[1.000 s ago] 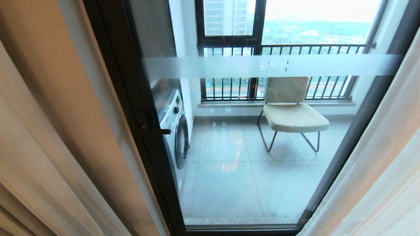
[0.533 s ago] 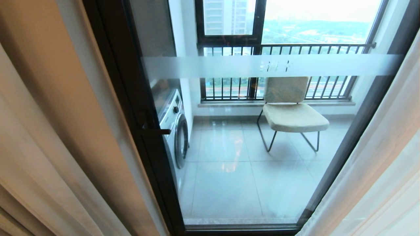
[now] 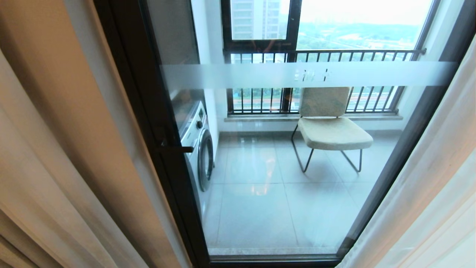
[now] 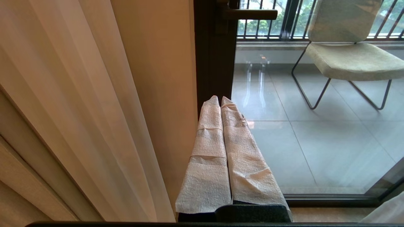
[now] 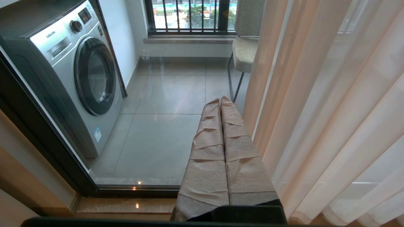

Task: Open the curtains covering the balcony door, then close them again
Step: Close the inner curtains on both sides

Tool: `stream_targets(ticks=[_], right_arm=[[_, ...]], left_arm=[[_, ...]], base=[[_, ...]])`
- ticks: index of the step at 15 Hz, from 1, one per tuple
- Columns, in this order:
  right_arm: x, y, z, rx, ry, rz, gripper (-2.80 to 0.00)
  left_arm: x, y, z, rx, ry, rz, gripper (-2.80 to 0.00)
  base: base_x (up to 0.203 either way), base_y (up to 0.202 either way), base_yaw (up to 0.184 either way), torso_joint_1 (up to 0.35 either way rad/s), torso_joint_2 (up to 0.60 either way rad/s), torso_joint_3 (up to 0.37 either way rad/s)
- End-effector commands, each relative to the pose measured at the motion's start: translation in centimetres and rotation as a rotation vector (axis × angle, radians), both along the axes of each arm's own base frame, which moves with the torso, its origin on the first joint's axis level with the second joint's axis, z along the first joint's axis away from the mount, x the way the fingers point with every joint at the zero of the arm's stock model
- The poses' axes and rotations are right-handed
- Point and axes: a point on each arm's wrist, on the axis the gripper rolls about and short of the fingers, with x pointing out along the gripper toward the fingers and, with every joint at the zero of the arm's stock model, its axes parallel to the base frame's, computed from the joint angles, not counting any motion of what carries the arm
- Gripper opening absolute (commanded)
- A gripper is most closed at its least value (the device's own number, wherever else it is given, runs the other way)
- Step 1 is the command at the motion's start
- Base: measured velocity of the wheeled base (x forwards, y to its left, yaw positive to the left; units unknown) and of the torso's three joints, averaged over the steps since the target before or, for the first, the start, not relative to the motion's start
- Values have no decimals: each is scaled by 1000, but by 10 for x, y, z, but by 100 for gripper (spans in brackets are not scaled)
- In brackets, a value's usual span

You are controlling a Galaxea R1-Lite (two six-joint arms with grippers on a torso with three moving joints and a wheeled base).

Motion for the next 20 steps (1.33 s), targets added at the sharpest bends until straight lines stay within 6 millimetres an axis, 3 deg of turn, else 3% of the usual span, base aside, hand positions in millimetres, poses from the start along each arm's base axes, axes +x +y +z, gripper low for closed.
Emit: stream_targets(ticks=[1, 7, 13, 16, 20], right_arm=[[0, 0, 0, -1, 2, 1, -280], [0, 0, 0, -1, 2, 0, -280], [0, 0, 0, -1, 2, 0, -280], [0, 0, 0, -1, 2, -1, -280], [0, 0, 0, -1, 2, 1, -280]], left_arm=[[0, 0, 0, 4, 2, 2, -280], [-1, 0, 5, 19, -38, 4, -280], [-22, 3, 58, 1, -247, 115, -280], [-32, 3, 79, 8, -268, 130, -280], [-17, 3, 119, 56, -160, 162, -280]], base=[[0, 0, 0, 0, 0, 0], [0, 0, 0, 0, 0, 0], [0, 0, 0, 0, 0, 0], [0, 0, 0, 0, 0, 0], [0, 0, 0, 0, 0, 0]])
